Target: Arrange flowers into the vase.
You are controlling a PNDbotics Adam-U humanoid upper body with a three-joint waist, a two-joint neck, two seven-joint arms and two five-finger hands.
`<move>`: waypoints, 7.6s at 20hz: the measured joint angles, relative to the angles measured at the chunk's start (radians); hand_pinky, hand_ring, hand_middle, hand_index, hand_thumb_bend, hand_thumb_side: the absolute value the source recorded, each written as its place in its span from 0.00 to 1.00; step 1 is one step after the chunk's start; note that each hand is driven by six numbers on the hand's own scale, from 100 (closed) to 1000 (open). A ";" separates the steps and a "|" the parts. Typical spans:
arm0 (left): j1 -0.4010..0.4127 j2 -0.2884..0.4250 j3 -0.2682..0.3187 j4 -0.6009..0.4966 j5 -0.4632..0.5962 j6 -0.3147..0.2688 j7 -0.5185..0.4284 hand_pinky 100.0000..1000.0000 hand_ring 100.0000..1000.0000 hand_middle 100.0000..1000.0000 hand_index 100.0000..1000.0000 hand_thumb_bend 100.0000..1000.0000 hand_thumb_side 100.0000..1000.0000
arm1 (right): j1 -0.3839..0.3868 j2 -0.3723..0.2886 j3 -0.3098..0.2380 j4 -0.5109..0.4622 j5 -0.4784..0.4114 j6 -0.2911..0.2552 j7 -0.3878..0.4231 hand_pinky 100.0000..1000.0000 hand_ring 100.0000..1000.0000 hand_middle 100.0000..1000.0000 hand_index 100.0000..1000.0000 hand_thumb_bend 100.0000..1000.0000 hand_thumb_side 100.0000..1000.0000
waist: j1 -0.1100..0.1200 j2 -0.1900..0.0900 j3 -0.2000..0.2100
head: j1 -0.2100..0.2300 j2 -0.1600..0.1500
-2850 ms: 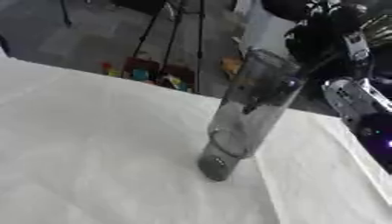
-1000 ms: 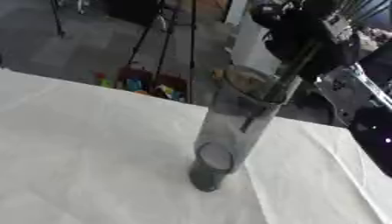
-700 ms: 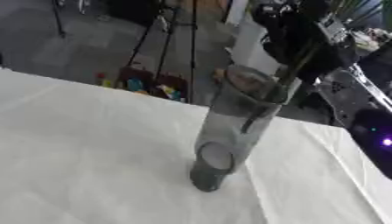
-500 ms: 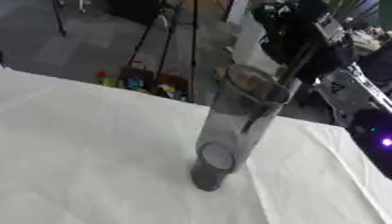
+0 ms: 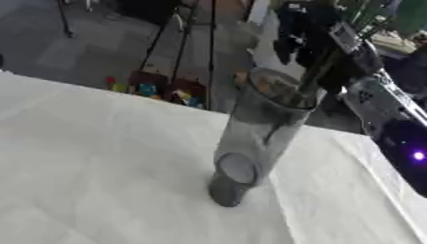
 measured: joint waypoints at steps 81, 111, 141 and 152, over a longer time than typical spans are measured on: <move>0.007 -0.017 0.002 0.000 0.012 0.030 -0.028 0.65 1.00 0.97 0.97 0.00 1.00 | -0.036 0.011 0.006 0.043 0.350 0.001 0.319 0.79 0.84 0.41 0.65 0.00 0.11 | 0.000 -0.010 -0.032 | 0.007 -0.013; 0.007 -0.017 0.003 0.000 0.031 0.043 -0.040 0.65 1.00 0.97 0.97 0.00 1.00 | -0.014 0.009 -0.001 0.068 0.418 -0.160 0.333 0.88 0.93 0.52 0.78 0.00 0.35 | 0.000 -0.030 -0.056 | 0.008 -0.025; 0.007 -0.026 0.005 0.000 0.035 0.055 -0.046 0.65 1.00 0.97 0.97 0.00 1.00 | -0.019 0.009 -0.002 0.136 0.585 -0.220 0.311 1.00 1.00 0.80 0.96 0.00 0.58 | 0.000 -0.031 -0.074 | 0.010 -0.035; 0.007 -0.034 0.005 0.000 0.035 0.061 -0.049 0.65 1.00 0.98 0.97 0.00 1.00 | -0.027 0.010 -0.020 0.159 0.669 -0.241 0.289 1.00 1.00 0.87 0.98 0.00 0.56 | 0.000 -0.027 -0.092 | 0.016 -0.043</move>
